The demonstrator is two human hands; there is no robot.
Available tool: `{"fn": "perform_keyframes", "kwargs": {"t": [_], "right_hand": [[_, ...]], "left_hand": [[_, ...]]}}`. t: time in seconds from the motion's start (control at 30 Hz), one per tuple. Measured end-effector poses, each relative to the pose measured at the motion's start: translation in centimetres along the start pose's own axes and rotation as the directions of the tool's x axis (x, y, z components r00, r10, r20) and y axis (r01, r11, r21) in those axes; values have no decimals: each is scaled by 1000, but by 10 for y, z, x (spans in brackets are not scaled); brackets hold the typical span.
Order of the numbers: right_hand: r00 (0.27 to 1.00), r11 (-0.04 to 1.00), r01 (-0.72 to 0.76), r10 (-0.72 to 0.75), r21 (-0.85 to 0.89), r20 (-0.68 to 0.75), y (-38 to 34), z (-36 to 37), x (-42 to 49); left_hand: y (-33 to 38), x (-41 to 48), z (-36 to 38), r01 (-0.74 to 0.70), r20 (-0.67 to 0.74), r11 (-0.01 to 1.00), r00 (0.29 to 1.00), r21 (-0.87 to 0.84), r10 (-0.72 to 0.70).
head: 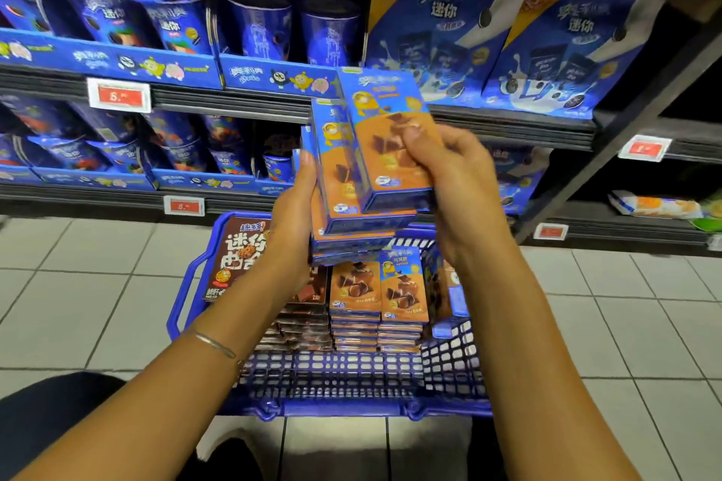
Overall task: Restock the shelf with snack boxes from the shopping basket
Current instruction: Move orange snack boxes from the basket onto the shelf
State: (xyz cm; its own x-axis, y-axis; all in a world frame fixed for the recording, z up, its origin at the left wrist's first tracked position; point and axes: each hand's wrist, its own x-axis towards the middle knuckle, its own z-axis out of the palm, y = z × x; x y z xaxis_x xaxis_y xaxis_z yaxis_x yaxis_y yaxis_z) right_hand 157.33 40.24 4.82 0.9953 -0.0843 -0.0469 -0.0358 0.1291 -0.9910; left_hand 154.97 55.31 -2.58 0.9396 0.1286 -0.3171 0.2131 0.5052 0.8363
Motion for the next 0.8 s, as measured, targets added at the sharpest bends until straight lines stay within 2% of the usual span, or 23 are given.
{"fn": "perform_keyframes", "kwargs": {"t": [0.2, 0.4, 0.57, 0.8], "right_hand": [[969, 986, -149, 160, -68, 191, 18, 33, 14], [937, 963, -261, 269, -64, 224, -26, 66, 17], [879, 937, -344, 342, -56, 331, -150, 98, 6], [837, 949, -295, 313, -113, 449, -413, 172, -11]], "left_hand": [[6, 18, -41, -16, -45, 1000, 999, -10, 16], [65, -3, -43, 14, -107, 1000, 994, -14, -15], [181, -50, -11, 28, -78, 999, 997, 28, -26], [412, -140, 69, -44, -37, 998, 998, -42, 43]]}}
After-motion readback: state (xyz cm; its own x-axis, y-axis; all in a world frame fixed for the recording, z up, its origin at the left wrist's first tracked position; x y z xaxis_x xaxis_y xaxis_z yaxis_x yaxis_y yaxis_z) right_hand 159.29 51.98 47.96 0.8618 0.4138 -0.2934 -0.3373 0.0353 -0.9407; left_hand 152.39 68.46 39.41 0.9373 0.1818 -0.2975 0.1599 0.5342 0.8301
